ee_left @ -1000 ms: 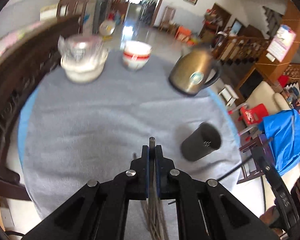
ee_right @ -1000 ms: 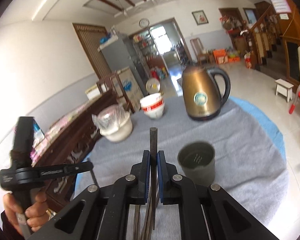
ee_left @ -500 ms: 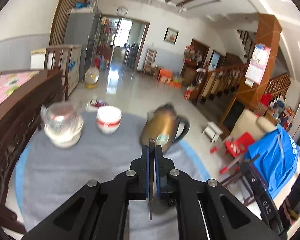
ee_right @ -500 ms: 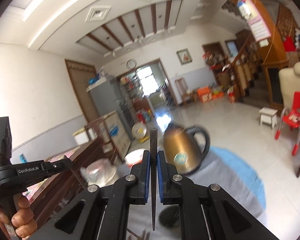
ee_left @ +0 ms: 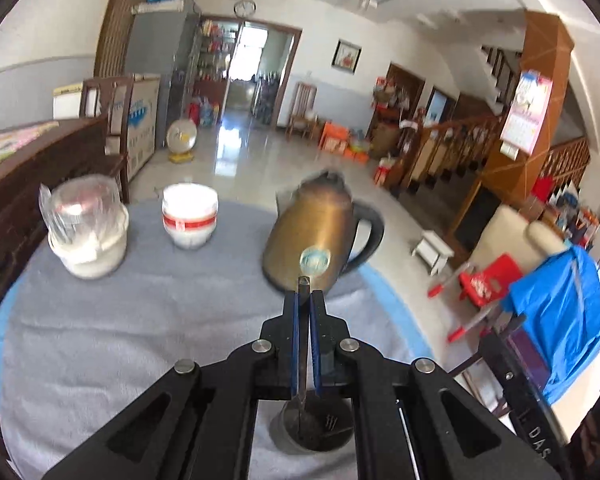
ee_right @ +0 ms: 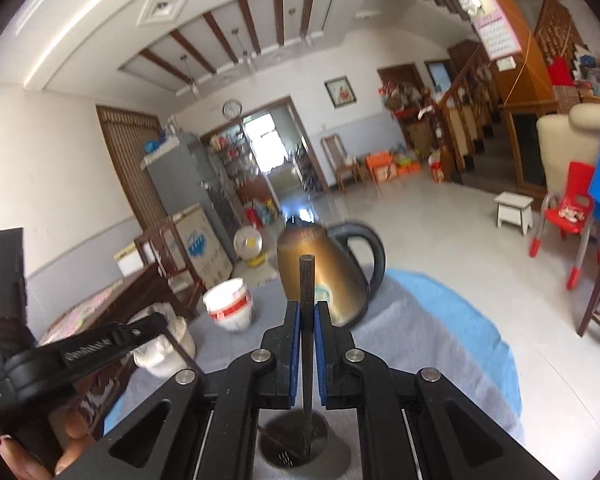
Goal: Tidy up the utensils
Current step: 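Lift the chopstick with the left tool and drop it into the grey holder, then lower the right tool onto the chopsticks and grasp one chopstick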
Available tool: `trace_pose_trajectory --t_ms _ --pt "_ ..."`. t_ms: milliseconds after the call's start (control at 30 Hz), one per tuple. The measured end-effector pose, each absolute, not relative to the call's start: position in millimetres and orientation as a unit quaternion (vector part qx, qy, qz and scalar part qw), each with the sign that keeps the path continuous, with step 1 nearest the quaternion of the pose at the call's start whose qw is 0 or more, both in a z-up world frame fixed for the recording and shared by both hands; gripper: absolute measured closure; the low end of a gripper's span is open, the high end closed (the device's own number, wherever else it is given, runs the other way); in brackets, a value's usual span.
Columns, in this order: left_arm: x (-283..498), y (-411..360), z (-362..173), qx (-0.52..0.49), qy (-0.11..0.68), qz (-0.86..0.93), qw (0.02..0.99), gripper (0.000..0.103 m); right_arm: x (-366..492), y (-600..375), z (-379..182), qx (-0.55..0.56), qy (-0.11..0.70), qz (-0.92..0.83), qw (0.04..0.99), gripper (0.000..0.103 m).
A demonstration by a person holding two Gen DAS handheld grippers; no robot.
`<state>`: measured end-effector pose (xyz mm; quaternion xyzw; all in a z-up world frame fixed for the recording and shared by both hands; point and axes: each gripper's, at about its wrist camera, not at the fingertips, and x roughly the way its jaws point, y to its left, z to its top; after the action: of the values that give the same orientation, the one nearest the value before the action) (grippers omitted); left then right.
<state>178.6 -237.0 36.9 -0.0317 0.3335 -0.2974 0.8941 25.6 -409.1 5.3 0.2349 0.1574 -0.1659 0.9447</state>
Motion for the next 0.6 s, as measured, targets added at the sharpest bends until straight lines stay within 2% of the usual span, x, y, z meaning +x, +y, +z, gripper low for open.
trace_pose_trajectory --t_ms 200,267,300,333,400,433,467,600 --pt "172.3 -231.4 14.3 -0.003 0.361 -0.304 0.882 0.094 23.7 -411.5 -22.3 0.269 0.205 -0.133 0.932 0.091" --pt "163.9 -223.7 16.3 0.005 0.354 -0.309 0.883 0.079 18.4 -408.7 -27.2 0.271 0.211 -0.128 0.93 0.09" --pt "159.8 -218.0 18.2 0.008 0.35 -0.311 0.884 0.063 15.3 -407.6 -27.2 0.274 0.211 -0.126 0.93 0.088" --pt "153.9 -209.7 21.5 0.008 0.341 -0.311 0.887 0.056 10.5 -406.3 -28.2 0.278 0.21 -0.123 0.929 0.083" --pt "145.6 -191.7 26.1 0.011 0.326 -0.308 0.894 0.054 1.3 -402.3 -27.6 0.282 0.202 -0.122 0.93 0.067" --pt "142.1 -178.7 27.6 0.013 0.324 -0.304 0.896 0.052 -7.0 -399.3 -26.3 0.282 0.195 -0.122 0.932 0.043" --pt "140.6 -169.3 27.9 0.014 0.324 -0.301 0.897 0.051 -10.0 -398.1 -24.1 0.281 0.187 -0.122 0.933 0.028" --pt "135.6 -114.1 17.5 0.015 0.339 -0.26 0.904 0.05 -37.6 -387.4 -14.5 0.268 0.154 -0.129 0.942 0.03"
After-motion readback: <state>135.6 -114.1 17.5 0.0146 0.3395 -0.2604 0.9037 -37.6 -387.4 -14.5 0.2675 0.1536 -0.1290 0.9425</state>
